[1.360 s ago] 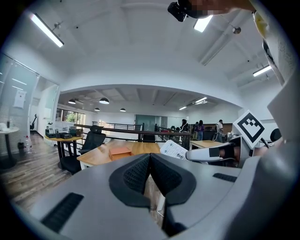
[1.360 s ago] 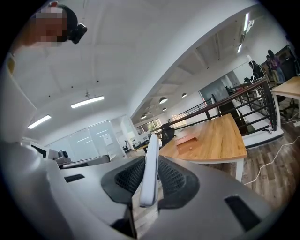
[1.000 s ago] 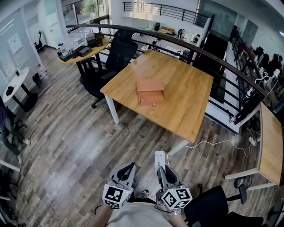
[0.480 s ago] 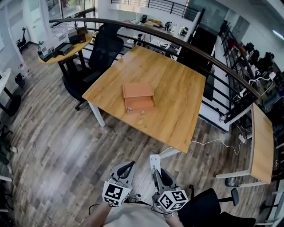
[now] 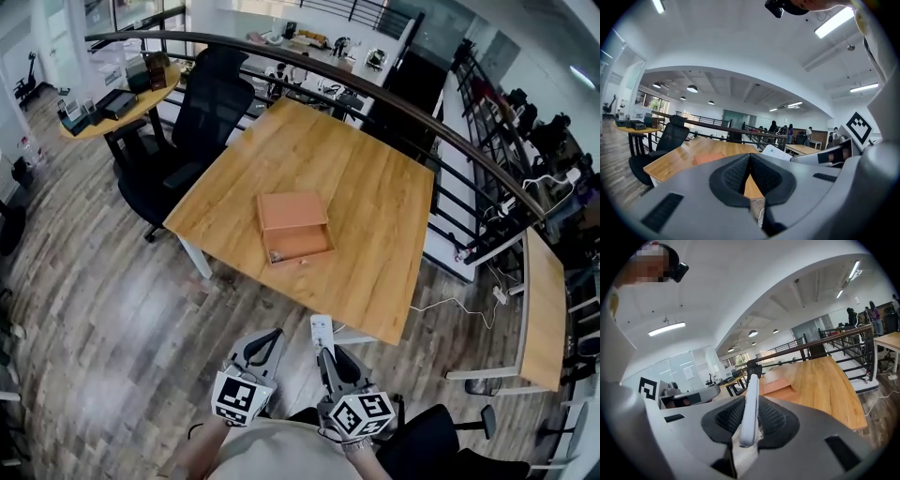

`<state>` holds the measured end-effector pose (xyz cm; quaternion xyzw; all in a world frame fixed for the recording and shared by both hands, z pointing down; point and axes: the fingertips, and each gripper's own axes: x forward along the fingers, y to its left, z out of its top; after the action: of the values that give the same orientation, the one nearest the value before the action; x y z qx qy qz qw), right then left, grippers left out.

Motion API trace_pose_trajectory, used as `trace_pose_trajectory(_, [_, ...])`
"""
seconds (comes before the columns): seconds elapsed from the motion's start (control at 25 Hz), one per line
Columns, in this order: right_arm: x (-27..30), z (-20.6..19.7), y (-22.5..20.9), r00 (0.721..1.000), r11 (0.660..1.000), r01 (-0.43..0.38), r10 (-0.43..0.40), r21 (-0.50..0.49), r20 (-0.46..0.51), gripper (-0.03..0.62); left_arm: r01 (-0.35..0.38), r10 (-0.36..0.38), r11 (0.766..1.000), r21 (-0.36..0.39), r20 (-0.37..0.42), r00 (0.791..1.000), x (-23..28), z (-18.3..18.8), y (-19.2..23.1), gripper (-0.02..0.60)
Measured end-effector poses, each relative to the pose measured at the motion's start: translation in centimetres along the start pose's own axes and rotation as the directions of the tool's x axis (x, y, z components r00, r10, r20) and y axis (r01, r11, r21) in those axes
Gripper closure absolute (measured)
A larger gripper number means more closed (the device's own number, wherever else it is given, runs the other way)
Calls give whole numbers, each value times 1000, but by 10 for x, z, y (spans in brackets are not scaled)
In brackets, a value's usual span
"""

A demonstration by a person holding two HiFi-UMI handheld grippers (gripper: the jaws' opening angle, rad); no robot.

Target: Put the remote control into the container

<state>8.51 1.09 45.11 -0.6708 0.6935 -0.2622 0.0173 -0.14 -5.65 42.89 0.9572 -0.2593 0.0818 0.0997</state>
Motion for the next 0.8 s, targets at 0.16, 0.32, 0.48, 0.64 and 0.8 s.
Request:
trace_pose_trajectory(0.16, [39,17,9,1000,1000,-6,6,-19,6,493,-22,22,1000,13,-1,1000,13,5,49,571])
trace_pose_trajectory(0.32, [61,20,5,1000,1000,-20,20,-12,-14,491,-28,28,1000,-11,9,1000,30,11,61,571])
trace_pose_trajectory(0.48, [90,16,-14,998,999,-47,46,-12,-45,493,-27,27,999,-19,-8,1000,60,1,66,571])
trace_pose_trajectory(0.64, [128,30,-50,994,997,-75,75,4,-79,493,-53,53,998,-24,-27,998,98,4,74,571])
trace_pose_trajectory(0.8, [183,47,-88,978,989,-149,146,-5,-146,493,-122,121,992,-42,-27,992,144,14,93,571])
